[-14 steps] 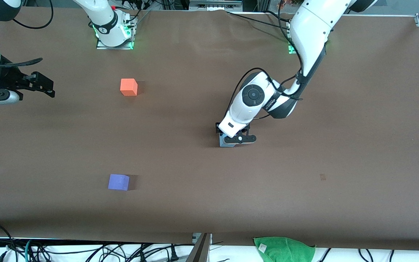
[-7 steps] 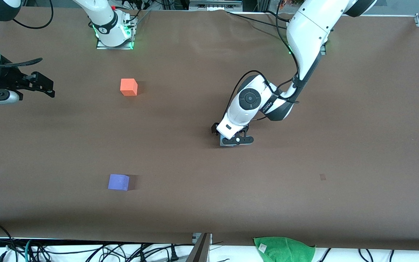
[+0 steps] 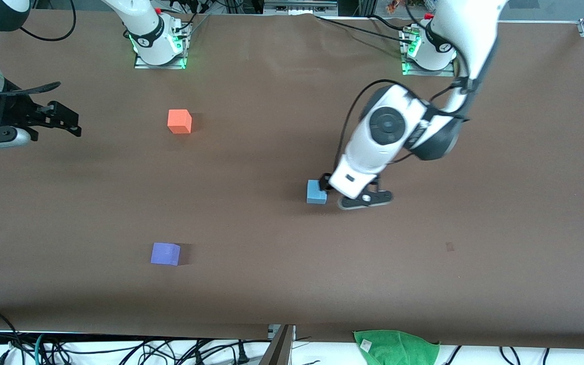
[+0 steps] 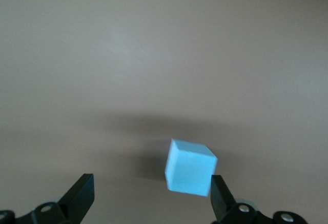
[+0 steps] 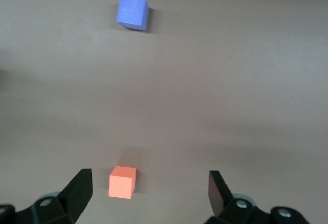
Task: Place blue block between orange and purple blocks
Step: 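Release the cube with the left gripper while the right gripper reaches over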
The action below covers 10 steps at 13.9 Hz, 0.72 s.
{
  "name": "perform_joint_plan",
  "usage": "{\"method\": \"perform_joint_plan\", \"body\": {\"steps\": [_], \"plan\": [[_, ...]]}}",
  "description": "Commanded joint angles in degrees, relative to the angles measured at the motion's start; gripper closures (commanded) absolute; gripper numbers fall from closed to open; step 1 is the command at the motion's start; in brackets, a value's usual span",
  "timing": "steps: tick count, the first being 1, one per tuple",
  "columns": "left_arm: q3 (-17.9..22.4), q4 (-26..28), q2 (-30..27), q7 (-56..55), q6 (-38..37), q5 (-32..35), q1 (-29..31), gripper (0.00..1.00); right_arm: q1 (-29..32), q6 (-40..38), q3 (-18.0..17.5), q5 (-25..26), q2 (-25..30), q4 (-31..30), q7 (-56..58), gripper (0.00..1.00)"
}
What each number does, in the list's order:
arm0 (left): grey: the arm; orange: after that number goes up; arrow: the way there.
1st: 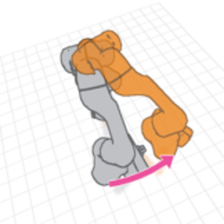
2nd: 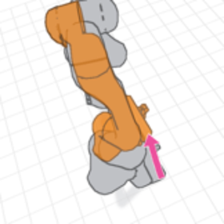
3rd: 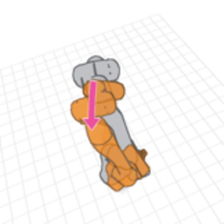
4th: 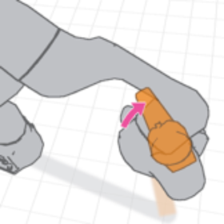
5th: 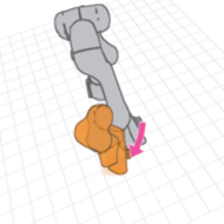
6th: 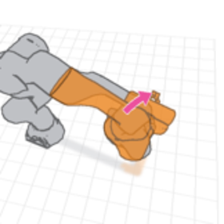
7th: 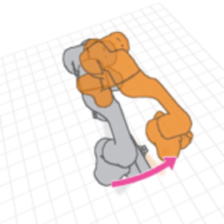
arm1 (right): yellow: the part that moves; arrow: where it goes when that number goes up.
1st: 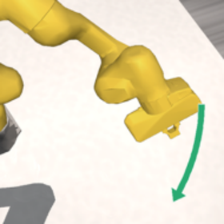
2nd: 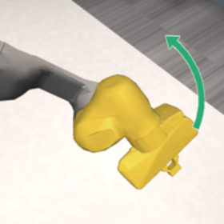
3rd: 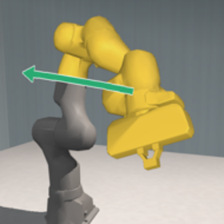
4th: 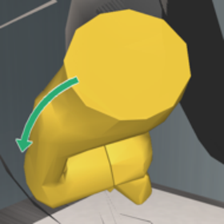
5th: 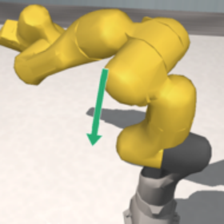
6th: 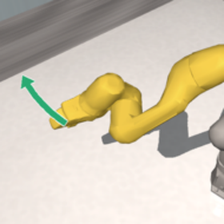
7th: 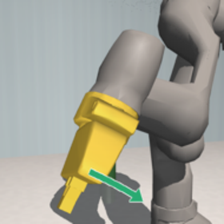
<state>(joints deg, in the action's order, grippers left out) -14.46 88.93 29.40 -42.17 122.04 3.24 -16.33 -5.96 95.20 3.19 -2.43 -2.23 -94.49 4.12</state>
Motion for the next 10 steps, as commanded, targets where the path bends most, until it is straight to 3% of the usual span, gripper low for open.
{"method": "perform_joint_plan", "body": {"steps": [1, 6, 10], "plan": [[2.0, 1.2, -3.4, 8.0, -3.5, -0.2, 3.7, 0.00, -0.5, -1.0, -0.6, -1.5, -2.0, 0.7, -0.9, 0.00], [5.8, 1.3, -7.9, 28.9, -14.5, -0.6, 12.2, 0.00, -7.8, -0.9, -0.6, -1.5, -6.1, 1.2, -0.7, 0.00], [10.0, 1.0, -14.6, 33.5, -24.2, -0.6, 13.1, 0.00, -15.4, 6.1, -1.3, -1.9, -15.0, 1.8, -2.2, 0.00]]}}
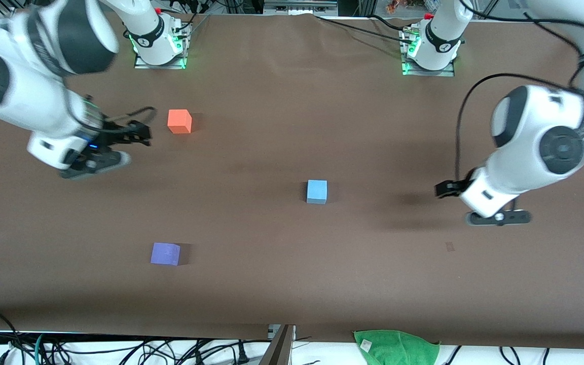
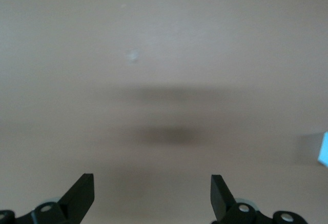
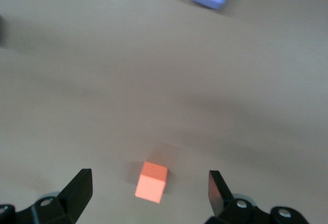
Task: Place blue block between orange and purple blocks
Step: 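Release the cube with the left gripper while the right gripper reaches over, then grasp the blue cube with the right gripper while the left gripper withdraws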
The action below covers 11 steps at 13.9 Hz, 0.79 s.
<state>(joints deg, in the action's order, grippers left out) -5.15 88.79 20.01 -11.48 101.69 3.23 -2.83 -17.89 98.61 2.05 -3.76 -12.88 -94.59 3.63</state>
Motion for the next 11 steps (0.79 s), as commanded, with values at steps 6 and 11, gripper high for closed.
{"method": "perform_joint_plan", "body": {"steps": [6, 11], "plan": [[5.1, -3.8, -10.9, 3.5, -12.1, -0.7, -0.2, 0.00, -18.0, 9.7, -0.2, -0.6, -25.1, 23.4, -33.7, 0.00], [5.2, -4.1, -13.3, 3.5, -14.2, -3.5, -0.4, 0.00, -24.5, 24.5, -0.9, -6.3, -39.2, 33.6, -47.8, 0.00]]}}
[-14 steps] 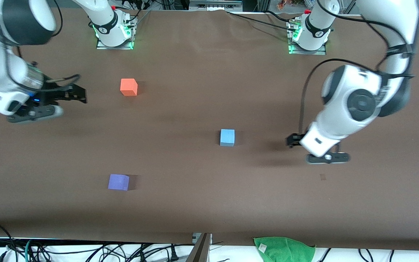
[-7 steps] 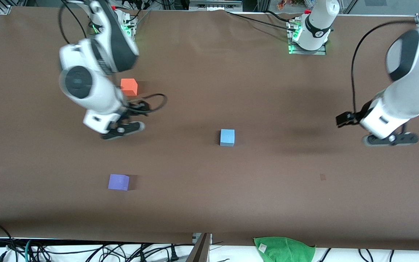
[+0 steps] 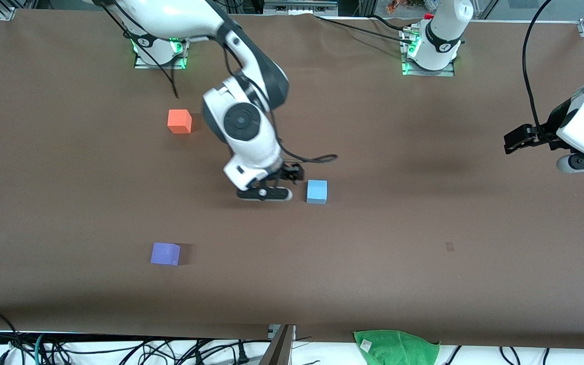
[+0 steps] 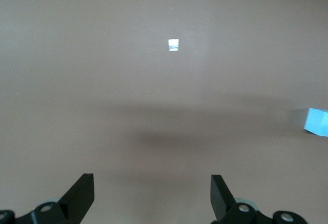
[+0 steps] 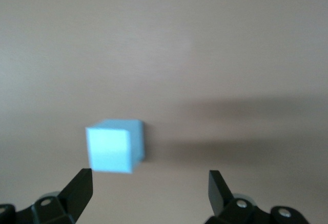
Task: Place blue block between orange and purple blocks
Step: 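Grasp the blue cube with the right gripper while the left gripper withdraws, then carry the blue cube with the right gripper between orange and purple cubes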
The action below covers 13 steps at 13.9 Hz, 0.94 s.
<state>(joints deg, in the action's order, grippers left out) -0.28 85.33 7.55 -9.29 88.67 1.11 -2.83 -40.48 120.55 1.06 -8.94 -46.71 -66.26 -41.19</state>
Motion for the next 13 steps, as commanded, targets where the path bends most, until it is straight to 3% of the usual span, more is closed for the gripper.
{"method": "perform_joint_plan", "body": {"steps": [1, 5, 8, 13], "plan": [[0.4, -0.6, -1.0, 1.2, -1.3, -0.8, -1.0, 0.00, -2.8, 3.6, 0.2, -0.9, -6.4, 5.3, -3.7, 0.00], [0.5, -0.4, -1.1, 1.5, -1.3, -2.6, -1.3, 0.00, -5.8, 5.3, 0.4, 2.4, -9.3, 5.3, -7.7, 0.00], [4.9, 0.1, -1.1, 1.6, -2.6, -7.1, -1.5, 0.00, -6.6, 10.6, 1.1, 3.1, -11.4, 5.7, -8.6, 0.00], [4.9, -0.6, -0.2, 2.2, -3.0, -6.4, -1.1, 0.00, -6.9, 17.5, 1.8, 3.1, -14.3, 5.7, -8.9, 0.00]]}}
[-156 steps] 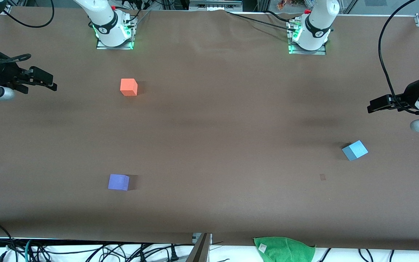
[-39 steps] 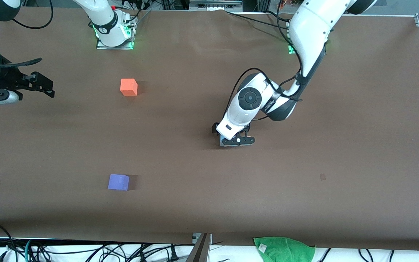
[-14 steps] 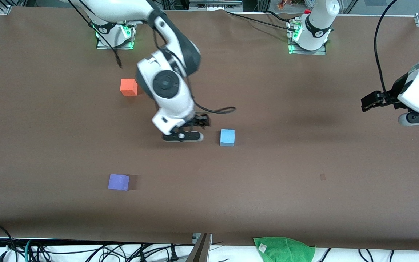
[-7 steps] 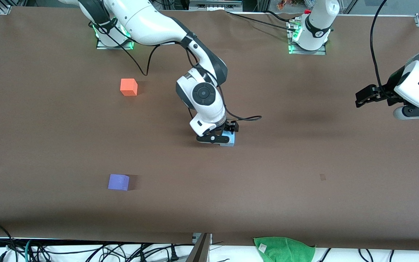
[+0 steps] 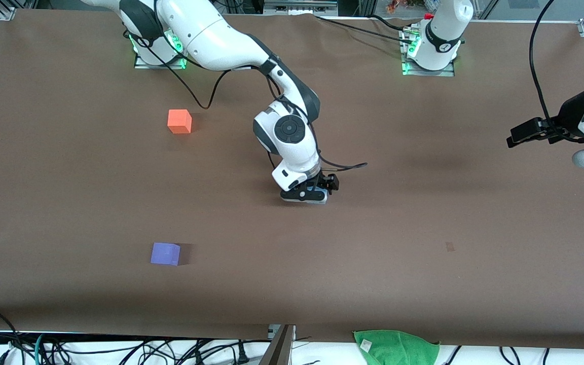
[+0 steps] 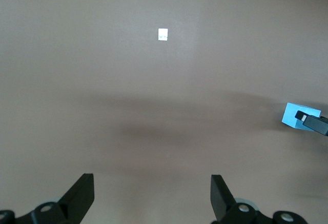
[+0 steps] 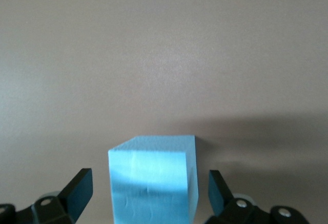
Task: Place blue block between orange and purple blocks
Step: 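Carry the blue cube with the right gripper between orange and purple cubes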
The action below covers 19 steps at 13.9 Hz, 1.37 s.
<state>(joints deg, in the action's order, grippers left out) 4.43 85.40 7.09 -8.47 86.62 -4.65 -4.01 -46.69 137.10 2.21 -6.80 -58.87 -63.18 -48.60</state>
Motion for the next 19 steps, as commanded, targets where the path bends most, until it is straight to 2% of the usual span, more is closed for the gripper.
{"method": "perform_joint_plan", "body": {"steps": [1, 2, 3, 6, 7, 8, 9, 12, 14, 16, 19], "plan": [[0.2, -0.7, 0.6, 2.5, -1.0, -0.7, 0.3, 0.00, -0.9, 1.0, 0.8, 0.9, -2.1, 2.6, -1.4, 0.00], [0.2, -0.7, 0.7, 3.2, -1.0, -0.7, 0.5, 0.00, -0.9, 1.0, 0.8, 1.0, -2.2, 2.6, -1.5, 0.02], [0.2, -0.7, 0.7, 3.2, -1.0, -0.7, 0.6, 0.00, -0.9, 0.9, 0.8, 1.3, -2.1, 2.5, -1.4, 0.14], [0.1, -0.7, 0.8, 3.2, -1.1, -0.7, 0.6, 0.00, -1.0, 0.1, 0.8, 2.5, -1.9, 2.3, -1.3, 0.64], [0.1, -0.7, 0.8, 3.2, -1.1, -0.7, 0.5, 0.00, -0.9, -1.1, 1.0, 2.5, -1.5, 2.3, -1.1, 0.77], [0.0, -0.7, 0.8, 3.2, -1.1, -0.7, 0.4, 0.00, -0.8, -3.0, 1.8, 2.6, -0.9, 2.3, -0.7, 0.85], [0.0, -0.7, 0.8, 3.2, -1.1, -0.7, 0.5, 0.00, -0.6, -5.6, 2.9, 2.4, 0.3, 2.3, -0.3, 0.85], [0.0, -0.7, 0.9, 3.2, -1.1, -0.8, 0.2, 0.00, 2.5, -11.8, 3.2, 2.1, 4.6, 2.1, 7.4, 0.85], [-0.2, -0.7, 0.9, 3.1, -1.1, -0.8, -0.4, 0.00, 6.0, -16.1, 3.2, 1.7, 9.0, -1.0, 12.5, 0.84], [-0.2, -0.8, 0.9, 3.1, -1.0, -0.9, -0.3, 0.00, 9.5, -16.7, 3.2, 1.5, 15.7, -9.7, 20.5, 0.83], [-0.2, -0.8, 0.9, 3.1, -1.1, -0.7, -0.2, 0.00, 16.3, -14.5, 3.3, -2.1, 27.0, -27.5, 35.9, 0.79]]}}
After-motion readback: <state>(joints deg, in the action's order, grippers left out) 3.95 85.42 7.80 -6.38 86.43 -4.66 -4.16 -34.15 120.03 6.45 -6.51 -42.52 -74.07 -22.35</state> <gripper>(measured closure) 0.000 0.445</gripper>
